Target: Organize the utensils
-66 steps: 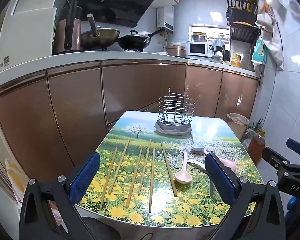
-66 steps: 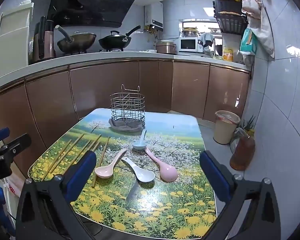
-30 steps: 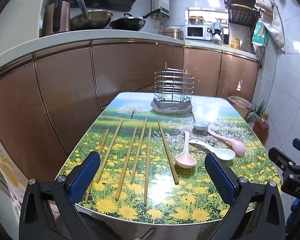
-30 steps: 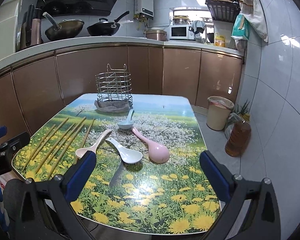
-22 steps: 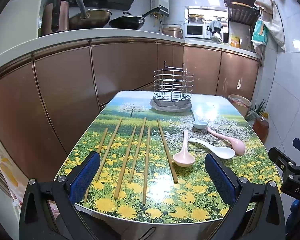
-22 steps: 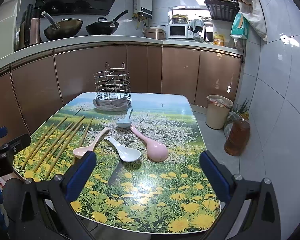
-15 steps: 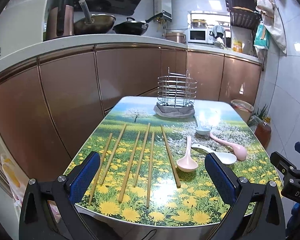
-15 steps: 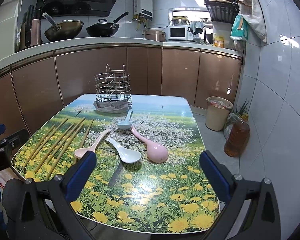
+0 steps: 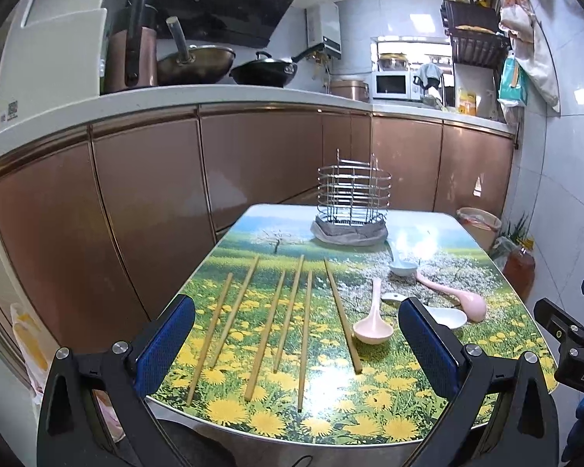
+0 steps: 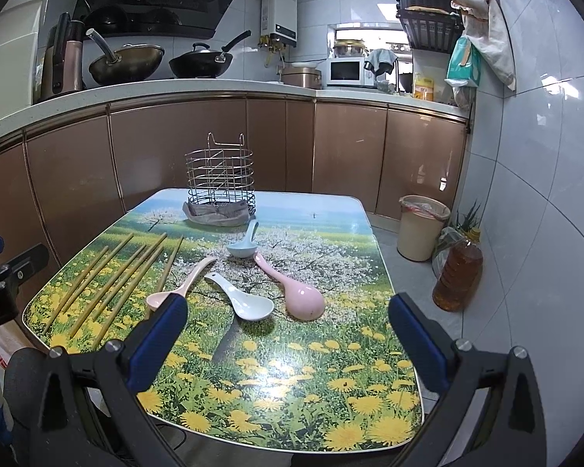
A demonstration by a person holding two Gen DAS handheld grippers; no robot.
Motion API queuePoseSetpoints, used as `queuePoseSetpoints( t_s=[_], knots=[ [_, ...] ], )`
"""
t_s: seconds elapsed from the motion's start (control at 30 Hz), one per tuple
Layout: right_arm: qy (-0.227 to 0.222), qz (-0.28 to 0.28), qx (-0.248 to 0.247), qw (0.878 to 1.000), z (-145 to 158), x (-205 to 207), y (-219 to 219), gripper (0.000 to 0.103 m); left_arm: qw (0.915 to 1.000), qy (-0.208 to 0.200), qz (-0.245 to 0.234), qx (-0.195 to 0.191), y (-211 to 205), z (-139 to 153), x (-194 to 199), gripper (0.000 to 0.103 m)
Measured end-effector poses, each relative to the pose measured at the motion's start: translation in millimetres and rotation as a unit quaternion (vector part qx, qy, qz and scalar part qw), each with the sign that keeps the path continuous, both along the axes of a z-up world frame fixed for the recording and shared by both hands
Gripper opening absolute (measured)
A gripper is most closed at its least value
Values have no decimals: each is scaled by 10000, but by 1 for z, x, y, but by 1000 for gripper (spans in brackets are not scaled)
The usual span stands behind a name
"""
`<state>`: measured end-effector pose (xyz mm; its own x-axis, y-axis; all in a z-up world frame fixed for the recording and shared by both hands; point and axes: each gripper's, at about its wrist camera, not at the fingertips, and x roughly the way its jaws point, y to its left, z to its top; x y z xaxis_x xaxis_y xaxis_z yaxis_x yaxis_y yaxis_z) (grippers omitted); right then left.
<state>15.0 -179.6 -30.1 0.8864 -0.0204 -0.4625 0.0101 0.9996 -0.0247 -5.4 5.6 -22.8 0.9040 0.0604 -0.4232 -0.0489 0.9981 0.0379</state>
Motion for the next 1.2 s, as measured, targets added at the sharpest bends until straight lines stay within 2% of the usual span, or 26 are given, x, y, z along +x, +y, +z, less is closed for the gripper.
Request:
queuePoseSetpoints(
  t_s=[0.1, 0.67, 0.93, 1.2],
  knots=[
    [-49, -14, -24, 10000, 1, -1, 0, 103, 9999, -122, 75, 63, 0, 3, -3, 103],
    [-34, -77, 138, 9999, -5, 0, -5, 103, 9999, -139, -9, 1, 0, -4, -6, 103],
    [-64, -143, 106, 9998, -12, 2, -8, 103, 9999, 20, -94, 110, -5, -10, -1, 103],
    [-52, -58, 161, 9998, -16, 5, -9, 103, 9997, 156, -180, 1, -6, -15, 4, 103]
  ],
)
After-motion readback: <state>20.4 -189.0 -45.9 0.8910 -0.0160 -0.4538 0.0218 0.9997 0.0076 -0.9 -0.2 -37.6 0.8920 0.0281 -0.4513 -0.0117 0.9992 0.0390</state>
